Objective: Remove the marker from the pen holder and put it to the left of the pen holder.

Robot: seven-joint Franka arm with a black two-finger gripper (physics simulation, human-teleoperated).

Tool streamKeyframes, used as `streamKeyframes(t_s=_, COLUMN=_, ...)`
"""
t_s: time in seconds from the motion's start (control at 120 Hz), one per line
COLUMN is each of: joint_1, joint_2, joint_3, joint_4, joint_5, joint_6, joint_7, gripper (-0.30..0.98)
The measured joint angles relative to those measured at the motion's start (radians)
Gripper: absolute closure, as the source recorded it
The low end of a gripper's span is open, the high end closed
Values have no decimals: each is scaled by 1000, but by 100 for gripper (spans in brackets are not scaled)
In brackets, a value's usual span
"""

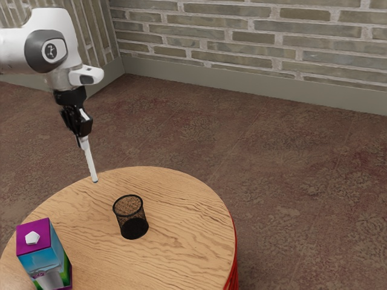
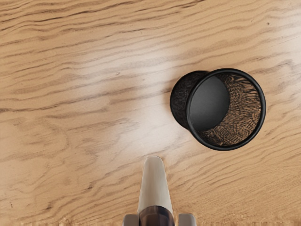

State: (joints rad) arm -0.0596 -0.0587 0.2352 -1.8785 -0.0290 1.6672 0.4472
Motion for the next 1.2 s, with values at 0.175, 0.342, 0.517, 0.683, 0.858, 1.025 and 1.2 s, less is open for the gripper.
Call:
streamKeyframes(t_s=0.175, joint_1=14, joint_2=227, joint_3=21, joint_4=105, joint_5=20, joint_6=-142, joint_7=3, gripper=79)
streamKeyframes(t_s=0.342, joint_1=46, joint_2=332, joint_3=23, joint_4=146, joint_5=45, joint_6=-275, joint_7=-6, gripper=79)
streamKeyframes(t_s=0.517, joint_1=46, joint_2=478, joint_3=23, joint_4=237, joint_5=57, joint_6=-362, joint_7=-17, gripper=79)
streamKeyframes(t_s=0.683, joint_1=45, joint_2=549, joint_3=22, joint_4=270, joint_5=58, joint_6=-395, joint_7=-25, gripper=78)
streamKeyframes(t_s=0.858, joint_1=46, joint_2=602, joint_3=22, joint_4=295, joint_5=55, joint_6=-408, joint_7=-30, gripper=79)
streamKeyframes(t_s=1.025, joint_1=46, joint_2=656, joint_3=22, joint_4=325, joint_5=54, joint_6=-413, joint_7=-32, gripper=79)
streamKeyframes(t_s=1.2, joint_1=46, joint_2=698, joint_3=22, joint_4=351, joint_5=54, joint_6=-415, joint_7=-31, gripper=79)
